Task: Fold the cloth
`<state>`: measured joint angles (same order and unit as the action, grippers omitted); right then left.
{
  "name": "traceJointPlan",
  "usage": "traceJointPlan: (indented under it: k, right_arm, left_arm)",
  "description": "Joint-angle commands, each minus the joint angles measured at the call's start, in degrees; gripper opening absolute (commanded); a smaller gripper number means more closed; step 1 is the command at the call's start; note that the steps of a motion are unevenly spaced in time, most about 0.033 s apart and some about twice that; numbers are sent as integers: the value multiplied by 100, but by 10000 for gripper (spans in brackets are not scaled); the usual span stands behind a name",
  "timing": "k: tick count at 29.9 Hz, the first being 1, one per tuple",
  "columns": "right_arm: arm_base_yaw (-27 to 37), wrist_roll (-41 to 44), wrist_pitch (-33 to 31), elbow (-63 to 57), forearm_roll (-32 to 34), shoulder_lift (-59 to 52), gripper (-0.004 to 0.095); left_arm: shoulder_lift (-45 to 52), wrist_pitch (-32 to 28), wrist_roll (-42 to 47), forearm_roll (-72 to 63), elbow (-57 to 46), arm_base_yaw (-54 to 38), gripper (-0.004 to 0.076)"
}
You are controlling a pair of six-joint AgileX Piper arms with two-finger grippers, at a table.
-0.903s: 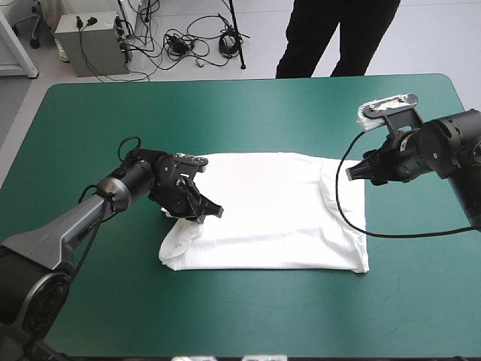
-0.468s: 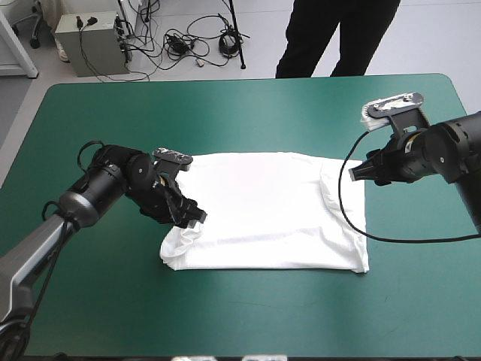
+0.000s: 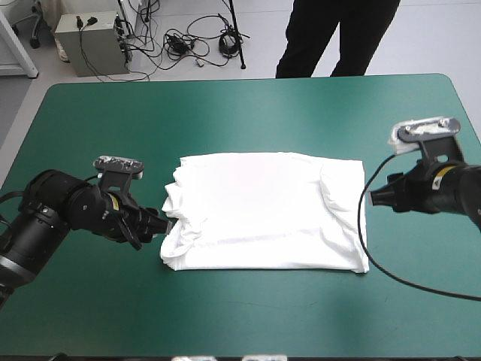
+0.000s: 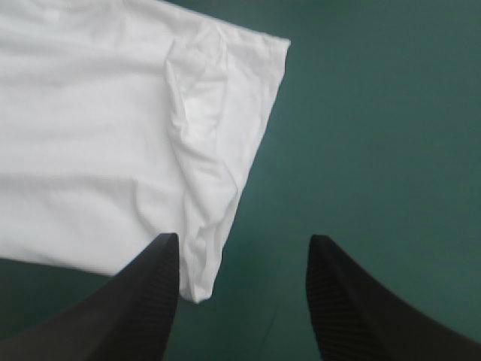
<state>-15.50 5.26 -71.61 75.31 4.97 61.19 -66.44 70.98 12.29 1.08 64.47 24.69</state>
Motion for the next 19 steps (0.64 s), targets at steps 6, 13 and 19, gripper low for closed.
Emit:
traceJointPlan:
  k: [6, 13, 19]
  right_arm:
    - [-3, 220, 767, -1540, -62, -675, 496]
    - [-3, 207, 952, -1687, -42, -693, 496]
    - [-3, 207, 974, -1687, 10, -693, 496]
  left_arm:
    - [125, -1349, 125, -443, -1272, 51, 463]
    - [-297, -1811, 242, -325, -1503, 376, 463]
    - [-978, -2028, 512, -28, -1503, 445, 463]
